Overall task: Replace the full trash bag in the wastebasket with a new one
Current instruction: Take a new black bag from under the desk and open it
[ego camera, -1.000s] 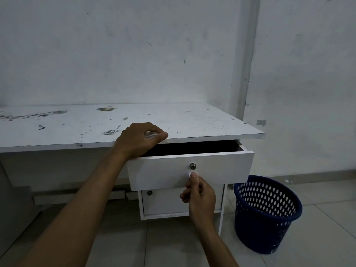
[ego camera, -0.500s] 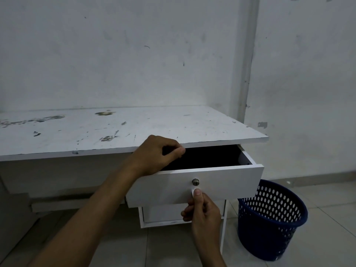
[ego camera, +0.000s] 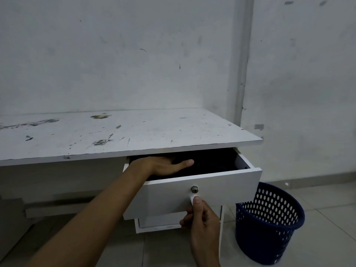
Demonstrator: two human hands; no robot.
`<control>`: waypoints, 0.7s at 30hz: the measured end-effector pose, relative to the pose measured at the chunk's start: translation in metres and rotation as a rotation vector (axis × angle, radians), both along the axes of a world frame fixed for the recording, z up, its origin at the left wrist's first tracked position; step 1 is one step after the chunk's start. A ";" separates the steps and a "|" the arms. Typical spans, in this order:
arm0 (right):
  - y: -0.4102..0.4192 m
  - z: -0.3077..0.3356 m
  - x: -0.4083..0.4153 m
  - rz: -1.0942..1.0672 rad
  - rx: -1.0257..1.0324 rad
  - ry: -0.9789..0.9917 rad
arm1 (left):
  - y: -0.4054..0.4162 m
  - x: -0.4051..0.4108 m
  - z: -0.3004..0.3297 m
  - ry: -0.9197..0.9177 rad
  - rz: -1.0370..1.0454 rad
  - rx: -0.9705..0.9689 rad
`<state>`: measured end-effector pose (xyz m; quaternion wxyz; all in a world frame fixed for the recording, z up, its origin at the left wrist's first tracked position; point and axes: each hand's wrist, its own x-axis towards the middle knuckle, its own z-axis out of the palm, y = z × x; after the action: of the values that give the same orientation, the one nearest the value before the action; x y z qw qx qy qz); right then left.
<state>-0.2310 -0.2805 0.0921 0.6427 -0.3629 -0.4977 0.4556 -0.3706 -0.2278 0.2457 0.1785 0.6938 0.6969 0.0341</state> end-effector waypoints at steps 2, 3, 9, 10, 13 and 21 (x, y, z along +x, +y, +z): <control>0.001 -0.001 0.000 0.006 0.004 -0.002 | 0.005 -0.001 -0.003 0.030 0.055 -0.015; 0.001 -0.001 0.000 0.006 0.008 -0.002 | 0.006 0.000 -0.002 0.029 0.063 0.006; 0.000 -0.001 0.000 0.016 0.005 0.003 | -0.008 0.011 0.003 0.025 -0.002 0.060; 0.000 -0.001 0.000 0.019 0.003 0.003 | -0.009 0.011 0.003 0.020 -0.010 0.050; 0.001 0.000 0.001 0.037 -0.008 0.006 | -0.013 0.011 0.005 0.018 -0.059 0.061; 0.003 -0.002 0.001 0.073 -0.005 -0.004 | -0.021 0.017 0.047 -0.174 -0.176 0.356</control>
<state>-0.2297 -0.2773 0.0900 0.6239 -0.3469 -0.5107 0.4791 -0.3533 -0.2491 0.2926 0.1149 0.7670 0.5985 0.2007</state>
